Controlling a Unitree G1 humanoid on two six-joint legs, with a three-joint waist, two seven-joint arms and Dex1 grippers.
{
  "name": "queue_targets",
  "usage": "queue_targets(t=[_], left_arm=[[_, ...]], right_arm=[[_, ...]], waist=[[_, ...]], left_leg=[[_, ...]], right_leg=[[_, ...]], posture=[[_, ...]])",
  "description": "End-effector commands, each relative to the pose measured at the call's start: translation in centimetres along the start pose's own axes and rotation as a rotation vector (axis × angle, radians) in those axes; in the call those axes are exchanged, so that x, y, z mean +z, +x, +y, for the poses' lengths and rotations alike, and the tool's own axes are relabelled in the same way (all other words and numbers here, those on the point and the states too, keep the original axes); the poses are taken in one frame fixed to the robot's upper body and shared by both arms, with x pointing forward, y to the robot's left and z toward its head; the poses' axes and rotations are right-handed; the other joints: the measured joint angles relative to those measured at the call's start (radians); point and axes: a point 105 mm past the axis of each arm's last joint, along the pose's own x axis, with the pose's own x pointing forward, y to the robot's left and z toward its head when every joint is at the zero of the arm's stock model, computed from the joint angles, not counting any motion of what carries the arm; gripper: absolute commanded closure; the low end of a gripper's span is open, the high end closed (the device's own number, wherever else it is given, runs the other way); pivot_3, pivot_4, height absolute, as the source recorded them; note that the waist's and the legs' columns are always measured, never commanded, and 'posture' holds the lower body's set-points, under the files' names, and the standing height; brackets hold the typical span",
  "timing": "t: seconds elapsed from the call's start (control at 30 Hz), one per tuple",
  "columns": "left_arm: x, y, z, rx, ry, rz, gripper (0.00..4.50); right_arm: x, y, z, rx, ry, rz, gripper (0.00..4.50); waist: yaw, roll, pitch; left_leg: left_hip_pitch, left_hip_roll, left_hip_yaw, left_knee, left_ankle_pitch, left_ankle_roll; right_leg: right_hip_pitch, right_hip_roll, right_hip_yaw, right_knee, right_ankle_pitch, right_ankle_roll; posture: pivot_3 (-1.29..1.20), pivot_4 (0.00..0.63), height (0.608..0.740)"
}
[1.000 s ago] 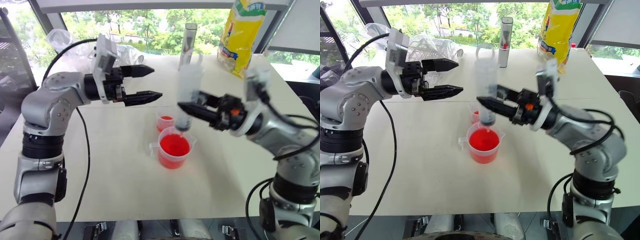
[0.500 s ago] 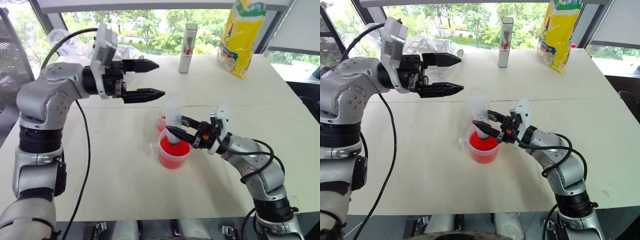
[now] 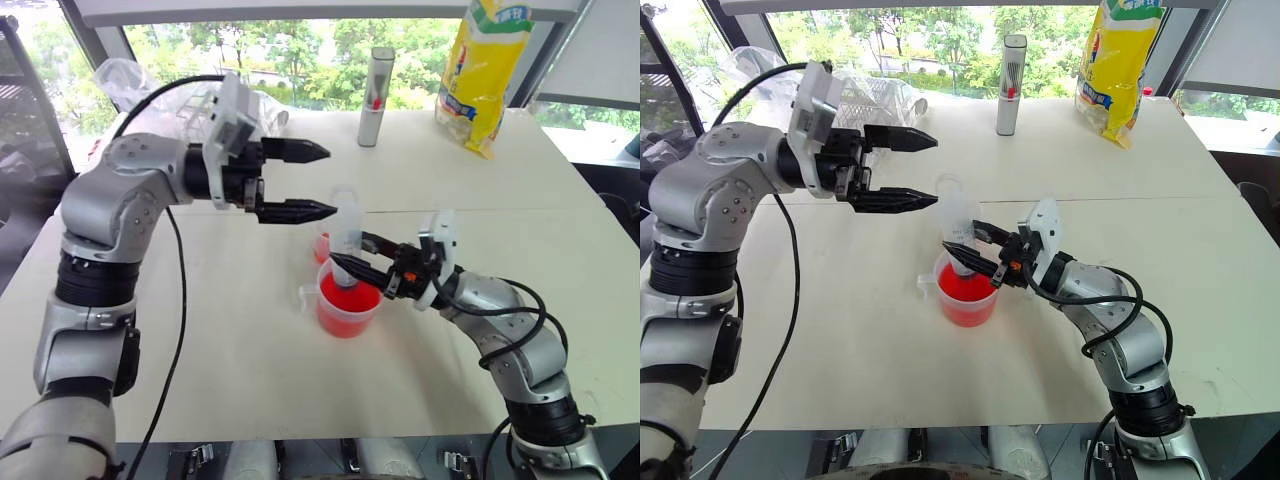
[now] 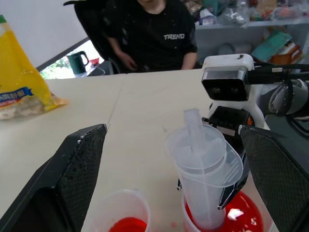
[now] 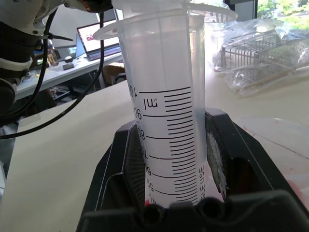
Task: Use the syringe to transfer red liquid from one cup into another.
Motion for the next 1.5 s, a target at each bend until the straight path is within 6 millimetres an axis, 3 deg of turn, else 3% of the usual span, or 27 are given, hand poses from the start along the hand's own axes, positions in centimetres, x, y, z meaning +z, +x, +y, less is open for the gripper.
queue_targets(t=[0.03, 0.1, 0.27, 0.37, 0.7, 0.8, 0.87, 0.9, 1.0, 1.27, 1.37, 1.5], left_arm=[[0.5, 0.3, -0.2, 0.0, 0.036, -0.015, 0.24], [0.4, 0.6, -0.2, 0.004, 0.03, -0.027, 0.76], [0.3, 1.9, -0.7, -0.009, -0.023, -0.079, 3.33], [0.0, 2.1, -0.9, -0.01, -0.03, -0.074, 4.44], [-0.7, 1.9, -1.2, -0.001, -0.074, -0.035, 4.44], [-0.8, 1.9, -1.1, 0.007, -0.082, -0.032, 3.34], [-0.7, 1.9, -1.0, 0.015, -0.075, -0.033, 2.16], [-0.7, 1.9, -0.9, 0.02, -0.07, -0.035, 1.88], [-0.5, 2.0, -0.7, 0.033, -0.058, -0.043, 0.38], [-0.2, 2.2, -0.7, 0.025, -0.083, -0.071, 0.38], [-0.3, 2.3, -0.8, 0.022, -0.097, -0.071, 1.23], [-0.6, 2.3, -1.0, 0.008, -0.108, -0.062, 3.13]], right_arm=[[1.0, 0.0, 0.4, 0.016, -0.046, -0.026, 3.1], [0.9, -0.1, 0.5, 0.017, -0.048, -0.022, 3.1], [0.9, -0.1, 0.5, 0.019, -0.05, -0.017, 3.1], [0.9, -0.1, 0.5, 0.019, -0.052, -0.016, 3.1], [1.1, -0.1, 0.5, 0.024, -0.05, -0.013, 3.1], [1.1, -0.1, 0.5, 0.026, -0.049, -0.013, 3.1], [1.1, -0.1, 0.5, 0.027, -0.048, -0.013, 3.1], [1.1, -0.1, 0.5, 0.027, -0.048, -0.013, 3.1], [1.1, -0.1, 0.5, 0.028, -0.049, -0.012, 3.1], [1.1, -0.1, 0.4, 0.03, -0.054, -0.009, 3.1], [1.1, -0.2, 0.4, 0.029, -0.056, -0.007, 3.1], [1.0, -0.2, 0.3, 0.027, -0.058, -0.004, 3.1]], waist=[[0.0, 0.0, 0.0], [0.001, 0.0, 0.0], [0.001, 0.0, 0.0], [-0.001, 0.0, 0.0], [0.0, 0.0, 0.0], [0.0, 0.0, 0.0], [0.0, 0.0, 0.0], [0.001, 0.0, 0.0], [0.001, 0.0, 0.0], [0.0, 0.0, 0.0], [0.001, 0.0, 0.0], [0.0, 0.0, 0.0]], left_leg=[[0.0, 0.0, 0.0, 0.0, 0.0, 0.0], [0.0, 0.0, 0.0, 0.0, 0.0, 0.0], [0.0, 0.0, 0.0, 0.0, 0.0, 0.0], [0.0, 0.0, 0.0, 0.0, 0.0, 0.0], [0.001, 0.0, 0.0, 0.0, 0.0, 0.0], [0.001, 0.0, 0.0, 0.0, 0.0, 0.0], [0.001, 0.0, 0.0, 0.0, 0.0, 0.0], [0.001, 0.0, 0.0, 0.0, 0.0, 0.0], [0.001, 0.0, 0.0, 0.0, 0.0, 0.0], [0.001, 0.0, 0.0, 0.0, 0.0, 0.0], [0.001, 0.0, 0.0, 0.0, 0.0, 0.0], [0.001, 0.0, 0.0, 0.0, 0.0, 0.0]], right_leg=[[0.0, 0.0, 0.0, 0.0, 0.0, 0.0], [0.0, 0.0, 0.0, 0.0, 0.0, 0.0], [0.0, 0.0, 0.0, 0.0, 0.0, 0.0], [0.0, 0.0, 0.001, 0.0, 0.0, 0.0], [0.001, 0.0, 0.001, 0.0, 0.0, 0.0], [0.001, 0.0, 0.001, 0.0, 0.0, 0.0], [0.001, 0.0, 0.001, 0.0, 0.0, 0.0], [0.001, 0.0, 0.001, 0.0, 0.0, 0.0], [0.001, 0.0, 0.001, 0.0, 0.0, 0.0], [0.001, 0.0, 0.001, 0.0, 0.0, 0.0], [0.001, 0.0, 0.001, 0.0, 0.0, 0.0], [0.001, 0.0, 0.001, 0.0, 0.0, 0.0]], posture=[[0.0, 0.15, 0.74], [0.0, 0.15, 0.74], [0.0, 0.15, 0.74], [0.0, 0.15, 0.74], [0.0, 0.15, 0.74], [0.0, 0.15, 0.74], [0.0, 0.15, 0.74], [0.0, 0.15, 0.74], [0.0, 0.15, 0.74], [0.0, 0.15, 0.74], [0.0, 0.15, 0.74], [0.0, 0.15, 0.74]])
